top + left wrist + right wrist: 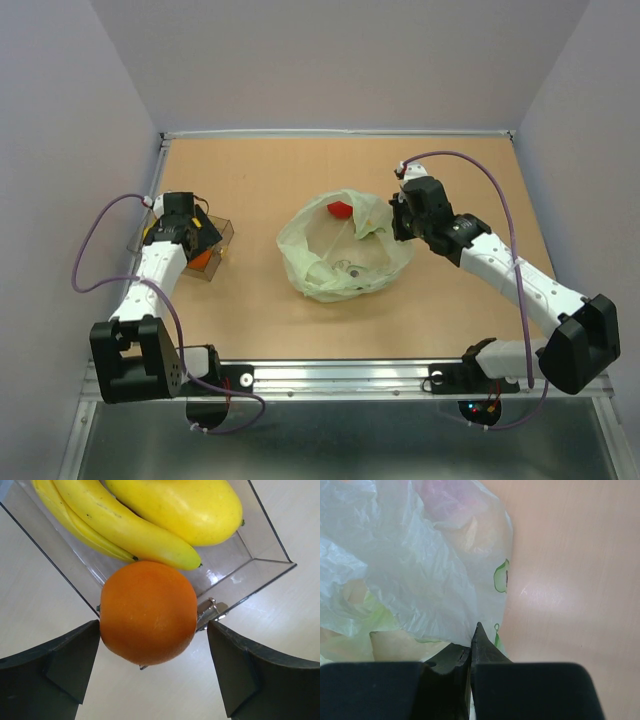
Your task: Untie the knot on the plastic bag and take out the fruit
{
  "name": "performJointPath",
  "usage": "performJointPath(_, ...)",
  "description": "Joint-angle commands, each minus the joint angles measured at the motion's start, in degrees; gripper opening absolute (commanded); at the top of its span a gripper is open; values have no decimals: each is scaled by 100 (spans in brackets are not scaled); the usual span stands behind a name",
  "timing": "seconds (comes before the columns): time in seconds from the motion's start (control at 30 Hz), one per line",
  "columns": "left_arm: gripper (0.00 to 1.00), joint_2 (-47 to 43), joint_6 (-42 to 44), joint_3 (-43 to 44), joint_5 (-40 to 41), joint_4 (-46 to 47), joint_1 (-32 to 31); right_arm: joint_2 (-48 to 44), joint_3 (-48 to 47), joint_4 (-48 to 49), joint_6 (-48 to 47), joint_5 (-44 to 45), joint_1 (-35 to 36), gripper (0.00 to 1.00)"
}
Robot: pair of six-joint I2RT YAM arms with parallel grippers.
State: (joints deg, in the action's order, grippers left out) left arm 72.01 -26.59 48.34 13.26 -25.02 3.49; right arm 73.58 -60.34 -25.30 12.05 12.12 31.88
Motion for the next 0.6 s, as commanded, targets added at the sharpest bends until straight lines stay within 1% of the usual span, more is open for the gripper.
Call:
performJointPath(0.0, 99, -625, 232, 466, -209, -267, -6, 16, -426, 166, -107, 159, -33, 1)
performJointPath(0.07, 99, -775, 277, 562, -306, -311, -15, 7, -453, 174, -98, 194, -33, 1)
performJointPath(0.13, 99, -986, 286, 703, -481, -285, -181, -28, -497, 183, -63, 291, -33, 1)
performJointPath(0.17, 99, -1109, 268, 799, -534, -250, -530, -28, -514, 192, -37, 334, -33, 1)
performJointPath(0.23, 99, -1189, 251, 905, -648, -118, -961, -28, -541, 192, -28, 519, -33, 1)
performJointPath(0.3, 99, -1215, 172, 1046, -693, 197, -1567, 7, -576, 192, -10, 738, -33, 1)
performJointPath(0.33, 99, -1198, 154, 1072, -762, 529, -2188, 24, -584, 192, -1, 817, -33, 1)
performJointPath(0.43, 99, -988, 49, 1099, -789, 1058, -3035, 68, -567, 201, 34, 1264, -33, 1)
performJointPath(0.47, 97, -891, 40, 1134, -842, 1399, -3491, 86, -550, 201, 43, 1397, -33, 1)
performJointPath(0.5, 95, -690, 57, 1152, -816, 1559, -3756, 86, -549, 201, 60, 1607, -33, 1)
performJointPath(0.57, 90, -461, 188, 1248, -711, 1999, -4179, 60, -558, 201, 78, 1653, -32, 1)
